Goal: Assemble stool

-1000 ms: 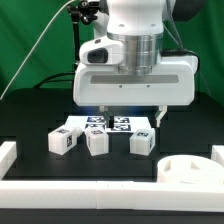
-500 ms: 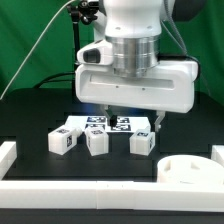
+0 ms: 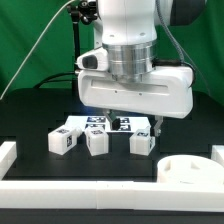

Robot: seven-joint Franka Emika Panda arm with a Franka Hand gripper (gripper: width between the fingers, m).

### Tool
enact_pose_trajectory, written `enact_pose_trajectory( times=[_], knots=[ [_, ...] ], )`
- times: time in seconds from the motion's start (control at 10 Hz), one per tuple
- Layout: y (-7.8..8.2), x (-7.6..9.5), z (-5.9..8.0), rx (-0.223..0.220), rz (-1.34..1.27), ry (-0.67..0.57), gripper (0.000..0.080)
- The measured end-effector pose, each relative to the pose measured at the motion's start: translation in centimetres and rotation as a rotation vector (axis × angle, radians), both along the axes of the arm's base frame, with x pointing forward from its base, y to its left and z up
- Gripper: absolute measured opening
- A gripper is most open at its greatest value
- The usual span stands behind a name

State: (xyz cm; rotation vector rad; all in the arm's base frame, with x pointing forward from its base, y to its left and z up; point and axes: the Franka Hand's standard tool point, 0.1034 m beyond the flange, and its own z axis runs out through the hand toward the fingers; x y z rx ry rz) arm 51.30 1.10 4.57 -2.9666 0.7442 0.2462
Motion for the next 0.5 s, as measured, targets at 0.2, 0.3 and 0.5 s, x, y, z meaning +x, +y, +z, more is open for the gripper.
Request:
enact_pose_trajectory(
  times=[0.2, 0.3, 0.5],
  knots=[
    [-0.12, -0.21, 0.05, 0.065, 0.051, 0.117, 0.0649],
    [-0.30, -0.25, -0.01, 0.086, 0.053, 0.175, 0.0649],
    [-0.31, -0.73, -0.03, 0.126, 0.071, 0.277, 0.0649]
  ],
)
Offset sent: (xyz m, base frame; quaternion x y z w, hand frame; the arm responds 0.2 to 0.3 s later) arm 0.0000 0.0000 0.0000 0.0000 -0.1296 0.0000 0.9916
